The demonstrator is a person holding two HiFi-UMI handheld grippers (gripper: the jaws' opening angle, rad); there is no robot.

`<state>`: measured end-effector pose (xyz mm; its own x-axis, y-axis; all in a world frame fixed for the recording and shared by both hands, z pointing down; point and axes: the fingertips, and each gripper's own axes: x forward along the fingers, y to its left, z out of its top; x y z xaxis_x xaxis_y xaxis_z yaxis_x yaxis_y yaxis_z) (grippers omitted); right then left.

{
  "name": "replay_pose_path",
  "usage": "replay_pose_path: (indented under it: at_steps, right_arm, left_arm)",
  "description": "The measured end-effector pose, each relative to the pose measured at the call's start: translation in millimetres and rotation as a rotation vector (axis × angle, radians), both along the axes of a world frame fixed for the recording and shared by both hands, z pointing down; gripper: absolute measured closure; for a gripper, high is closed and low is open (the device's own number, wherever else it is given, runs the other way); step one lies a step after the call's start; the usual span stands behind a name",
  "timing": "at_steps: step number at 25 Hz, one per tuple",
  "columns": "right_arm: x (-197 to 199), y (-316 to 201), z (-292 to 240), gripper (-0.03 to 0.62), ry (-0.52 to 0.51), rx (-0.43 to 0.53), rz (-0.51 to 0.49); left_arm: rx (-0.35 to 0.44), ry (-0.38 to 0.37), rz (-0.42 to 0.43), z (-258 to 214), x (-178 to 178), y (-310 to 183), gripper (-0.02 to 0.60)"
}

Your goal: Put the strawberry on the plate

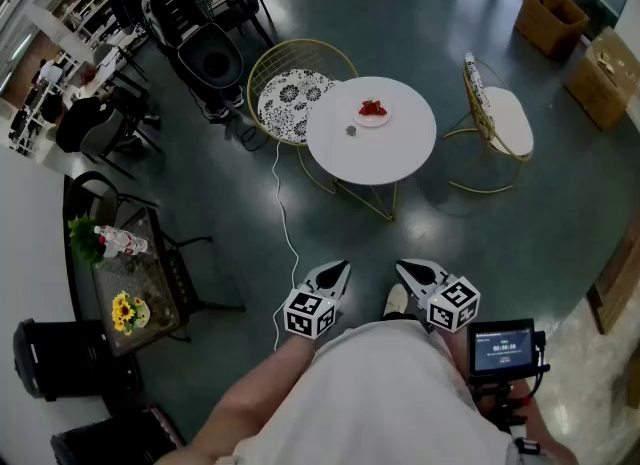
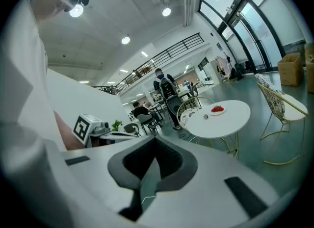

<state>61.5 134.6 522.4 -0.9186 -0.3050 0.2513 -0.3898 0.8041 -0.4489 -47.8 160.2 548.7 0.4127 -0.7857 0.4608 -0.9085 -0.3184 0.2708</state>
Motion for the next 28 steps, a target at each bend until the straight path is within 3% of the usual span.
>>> replay_pose_path:
  at_steps: [5,10,16,28]
  right_arm:
    - [7,-4,-7,0.588,-0.040,-0.004,0.073]
    - [-33,54,-23,0.588,-0.023,0.064,0.070]
    - [-37,88,-38,0.588,-0.009,0.082,0.067]
    - [-60,106,-40,0.588,0.019,0.111,0.062]
  left_arm:
    - [0.034,0.001,-0.008,-14,-5,11,0.575]
    - [0.077,-0.003,-0.028,-21,-50,76,0.575]
    - [0.095,0.006,-0.060,-30,-60,111,0.575]
    - [0.136,0.024,-0.027,-29,-77,129,0.575]
